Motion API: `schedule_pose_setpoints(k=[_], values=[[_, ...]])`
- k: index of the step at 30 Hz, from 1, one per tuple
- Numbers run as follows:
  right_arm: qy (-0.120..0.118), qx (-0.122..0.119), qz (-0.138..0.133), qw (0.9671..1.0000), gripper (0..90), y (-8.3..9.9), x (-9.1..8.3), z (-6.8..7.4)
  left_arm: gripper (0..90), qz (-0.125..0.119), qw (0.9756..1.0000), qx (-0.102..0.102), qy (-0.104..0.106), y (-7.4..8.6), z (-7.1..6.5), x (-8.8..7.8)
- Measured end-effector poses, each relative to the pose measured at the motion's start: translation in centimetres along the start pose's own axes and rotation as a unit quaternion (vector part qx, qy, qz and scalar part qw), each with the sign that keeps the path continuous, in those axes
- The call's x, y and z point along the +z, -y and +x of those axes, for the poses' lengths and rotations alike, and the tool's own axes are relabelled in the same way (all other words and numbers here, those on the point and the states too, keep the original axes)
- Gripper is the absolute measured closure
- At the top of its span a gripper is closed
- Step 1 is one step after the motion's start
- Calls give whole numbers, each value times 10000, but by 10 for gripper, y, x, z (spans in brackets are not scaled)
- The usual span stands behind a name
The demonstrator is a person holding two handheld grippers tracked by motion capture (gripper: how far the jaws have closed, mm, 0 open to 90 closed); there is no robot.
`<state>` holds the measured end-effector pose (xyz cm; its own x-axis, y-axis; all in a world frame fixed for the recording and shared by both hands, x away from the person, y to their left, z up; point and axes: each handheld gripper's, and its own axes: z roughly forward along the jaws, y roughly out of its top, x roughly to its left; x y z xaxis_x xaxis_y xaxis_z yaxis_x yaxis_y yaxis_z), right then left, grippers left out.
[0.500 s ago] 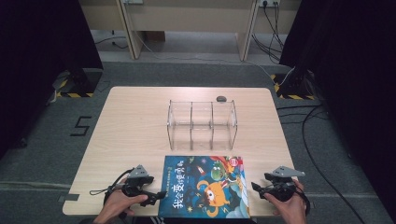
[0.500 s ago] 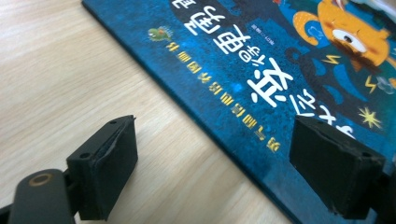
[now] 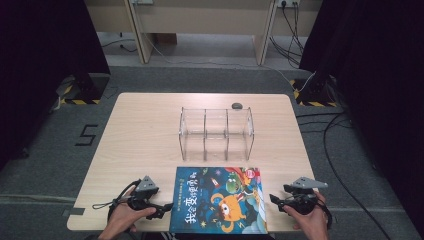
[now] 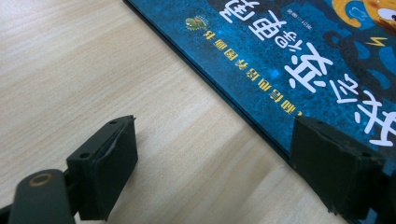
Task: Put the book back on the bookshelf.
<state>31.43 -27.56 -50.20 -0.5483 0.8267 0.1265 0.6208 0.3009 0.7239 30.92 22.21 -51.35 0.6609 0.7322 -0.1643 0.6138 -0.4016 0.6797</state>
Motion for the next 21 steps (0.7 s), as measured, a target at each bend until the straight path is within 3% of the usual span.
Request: schedule_pose_setpoints(k=[4, 8, 9, 11, 15, 18, 19, 20, 21], values=[[-56, 21, -17, 10000, 291, 0, 1, 0, 145, 3, 10000, -41, 1, -1, -1, 0], [-156, 141, -125, 9997, 292, 0, -1, 1, 154, -44, 9998, -103, 149, -2, -5, 3], [-206, 176, -177, 9995, 294, -1, -2, 2, 171, -57, 9995, -125, 288, -4, -10, 6], [-203, 180, -167, 9995, 295, -1, -3, 2, 188, -64, 9993, -120, 334, -5, -12, 7], [-299, 185, -86, 9993, 306, -1, -2, 6, 276, -26, 9981, -64, 614, -9, -31, 13], [-350, 254, -93, 9990, 307, -1, -2, 8, 259, 34, 9986, 43, 517, -9, -35, 14], [-458, 284, -62, 9985, 320, -1, -2, 10, 244, -4, 9968, -144, 784, -10, -34, 15], [-458, 284, -62, 9985, 320, -1, -2, 10, 253, -4, 9968, -144, 784, -10, -34, 15], [-552, 231, 8, 9982, 338, -1, -1, 12, 266, -62, 9933, -384, 1093, -9, -32, 16]])
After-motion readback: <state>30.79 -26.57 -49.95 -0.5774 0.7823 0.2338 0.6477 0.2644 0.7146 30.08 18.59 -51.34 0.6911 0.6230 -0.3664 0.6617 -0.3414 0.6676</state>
